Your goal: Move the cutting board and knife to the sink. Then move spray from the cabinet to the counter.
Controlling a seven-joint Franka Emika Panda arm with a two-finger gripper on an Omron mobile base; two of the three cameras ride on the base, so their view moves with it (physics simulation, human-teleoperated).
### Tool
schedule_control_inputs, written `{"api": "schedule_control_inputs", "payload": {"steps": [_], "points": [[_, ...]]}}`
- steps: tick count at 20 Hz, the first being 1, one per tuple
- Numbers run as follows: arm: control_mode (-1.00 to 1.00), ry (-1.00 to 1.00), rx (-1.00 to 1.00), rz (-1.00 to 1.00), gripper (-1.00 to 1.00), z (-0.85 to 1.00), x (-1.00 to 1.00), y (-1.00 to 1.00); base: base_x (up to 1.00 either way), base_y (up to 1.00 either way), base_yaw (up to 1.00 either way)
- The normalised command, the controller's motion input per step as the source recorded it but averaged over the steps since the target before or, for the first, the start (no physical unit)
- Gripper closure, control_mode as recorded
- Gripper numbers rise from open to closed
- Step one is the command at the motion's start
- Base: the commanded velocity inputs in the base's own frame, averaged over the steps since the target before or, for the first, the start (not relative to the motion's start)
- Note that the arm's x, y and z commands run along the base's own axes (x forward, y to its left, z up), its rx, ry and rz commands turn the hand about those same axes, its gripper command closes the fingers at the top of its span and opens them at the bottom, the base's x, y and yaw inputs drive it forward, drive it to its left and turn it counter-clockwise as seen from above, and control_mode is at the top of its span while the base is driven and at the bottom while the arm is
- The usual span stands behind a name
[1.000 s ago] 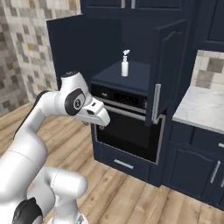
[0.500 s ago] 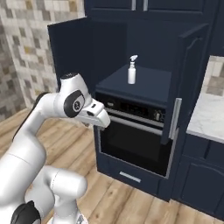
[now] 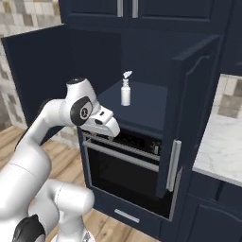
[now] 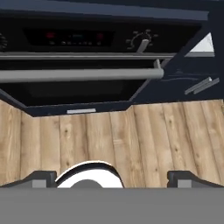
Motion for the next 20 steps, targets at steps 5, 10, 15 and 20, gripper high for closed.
{"api": "schedule_control_inputs", "payload": {"steps": [5,10,15,20], "points": [[1.0,0.0,0.0,0.0,-1.0,0.0,0.0,0.0,0.51,0.48,-0.15],[1.0,0.0,0.0,0.0,-1.0,0.0,0.0,0.0,0.4,0.28,-0.15],[1.0,0.0,0.0,0.0,-1.0,0.0,0.0,0.0,0.14,-0.17,-0.07],[1.0,0.0,0.0,0.0,-1.0,0.0,0.0,0.0,0.11,-0.06,-0.03]]}}
